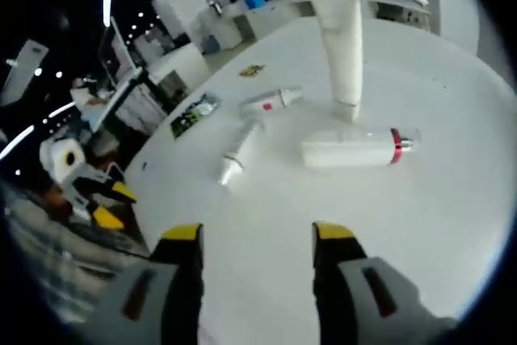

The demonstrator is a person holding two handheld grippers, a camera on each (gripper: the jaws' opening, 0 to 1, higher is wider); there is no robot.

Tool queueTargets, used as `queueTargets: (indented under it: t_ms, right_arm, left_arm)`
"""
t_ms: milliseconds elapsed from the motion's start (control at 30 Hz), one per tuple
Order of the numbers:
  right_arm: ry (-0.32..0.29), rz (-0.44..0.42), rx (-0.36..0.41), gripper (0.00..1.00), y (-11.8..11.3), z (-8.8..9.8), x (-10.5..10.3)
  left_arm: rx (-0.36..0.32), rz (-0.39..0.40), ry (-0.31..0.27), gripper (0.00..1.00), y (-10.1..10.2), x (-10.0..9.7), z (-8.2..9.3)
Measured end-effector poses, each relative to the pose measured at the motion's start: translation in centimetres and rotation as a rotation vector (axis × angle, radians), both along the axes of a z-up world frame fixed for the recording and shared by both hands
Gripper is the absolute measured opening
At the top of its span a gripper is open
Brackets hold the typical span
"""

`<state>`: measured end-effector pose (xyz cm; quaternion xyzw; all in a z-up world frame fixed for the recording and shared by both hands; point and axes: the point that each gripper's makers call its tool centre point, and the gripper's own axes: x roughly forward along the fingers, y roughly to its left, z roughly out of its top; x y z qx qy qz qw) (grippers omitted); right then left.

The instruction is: Arrange the skincare products in the storage area until every visible bottle or jar stands upright without overlapping.

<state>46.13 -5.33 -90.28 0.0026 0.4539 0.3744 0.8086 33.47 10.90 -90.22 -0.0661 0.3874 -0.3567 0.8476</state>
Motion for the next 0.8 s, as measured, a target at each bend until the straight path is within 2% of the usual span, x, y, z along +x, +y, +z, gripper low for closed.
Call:
queueTargets:
  t_ms: [267, 433, 500, 667, 800]
  right_arm:
    - [-0.009, -0.057, 0.008, 0.51, -1.7, 0.3, 0.2]
    - [-0.026, -0.064, 0.02, 0.51, -1.8, 0.6, -0.5]
    - [-0.012, -0.063, 0.023, 0.51, -1.8, 0.9, -1.2]
    - [-0.023, -0.061, 0.029, 0.52, -2.2, 1.9, -2.9]
    - [-0.017, -0.124, 0.057, 0.52, -3.4, 2.6, -4.1]
  left_arm:
    - [-0.01, -0.011, -0.017, 0.29, -0.8, 1.0, 0.6]
    - [-0.016, -0.051, -0.022, 0.3, -2.0, 2.2, 0.9]
    - [-0.023, -0.069, -0.032, 0.3, -2.6, 2.9, 1.2]
    - [-0.039, -0.119, -0.051, 0.3, -4.6, 5.4, 1.7]
    - [-0.043, -0.173, -0.088, 0.31, -6.6, 8.5, 2.4]
